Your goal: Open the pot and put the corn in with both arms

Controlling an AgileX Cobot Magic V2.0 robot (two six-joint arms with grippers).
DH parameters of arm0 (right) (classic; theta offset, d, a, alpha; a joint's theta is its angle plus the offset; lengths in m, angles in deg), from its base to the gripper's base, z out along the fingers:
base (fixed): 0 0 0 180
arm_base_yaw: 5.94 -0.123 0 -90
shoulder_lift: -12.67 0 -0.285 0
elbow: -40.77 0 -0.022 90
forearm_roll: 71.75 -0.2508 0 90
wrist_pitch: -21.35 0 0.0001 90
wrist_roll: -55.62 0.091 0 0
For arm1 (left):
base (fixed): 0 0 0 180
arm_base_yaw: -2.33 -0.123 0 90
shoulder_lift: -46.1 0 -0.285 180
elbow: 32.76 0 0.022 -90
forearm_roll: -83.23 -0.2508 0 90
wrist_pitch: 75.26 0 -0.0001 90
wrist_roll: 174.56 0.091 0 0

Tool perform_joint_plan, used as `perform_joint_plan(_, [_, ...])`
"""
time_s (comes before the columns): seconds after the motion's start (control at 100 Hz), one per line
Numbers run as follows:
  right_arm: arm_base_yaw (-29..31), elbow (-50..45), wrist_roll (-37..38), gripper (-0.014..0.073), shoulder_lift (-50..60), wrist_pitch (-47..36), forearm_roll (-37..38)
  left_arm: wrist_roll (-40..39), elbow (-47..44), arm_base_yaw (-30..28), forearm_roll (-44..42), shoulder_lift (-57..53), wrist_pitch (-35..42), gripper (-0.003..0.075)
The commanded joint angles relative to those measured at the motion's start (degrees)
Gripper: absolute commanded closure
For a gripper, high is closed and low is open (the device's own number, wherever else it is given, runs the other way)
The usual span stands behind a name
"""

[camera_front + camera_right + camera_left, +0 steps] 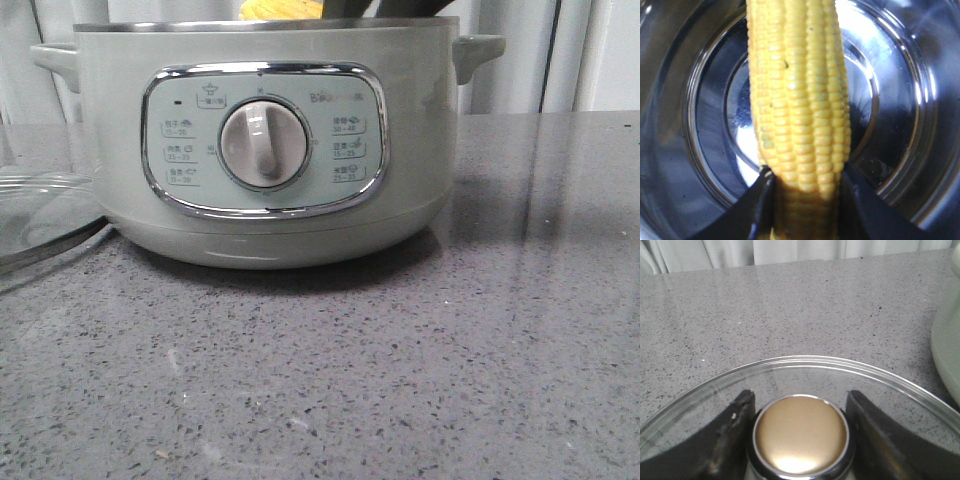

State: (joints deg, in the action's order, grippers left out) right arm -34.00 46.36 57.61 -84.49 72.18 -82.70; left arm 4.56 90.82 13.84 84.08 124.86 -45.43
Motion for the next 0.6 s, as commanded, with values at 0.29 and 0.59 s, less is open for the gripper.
perform_joint_plan(0.29, [-0.06, 2.19, -0.63, 0.0221, 2.13, -3.54, -0.43, -1.23, 1.95, 0.66, 0.30, -1.24, 8.38, 0.0419])
perform_joint_plan(0.59, [-0.06, 2.19, -0.63, 0.0204, 2.13, -3.54, -0.43, -1.23, 1.95, 0.66, 0.07, -1.35, 7.67, 0.0387])
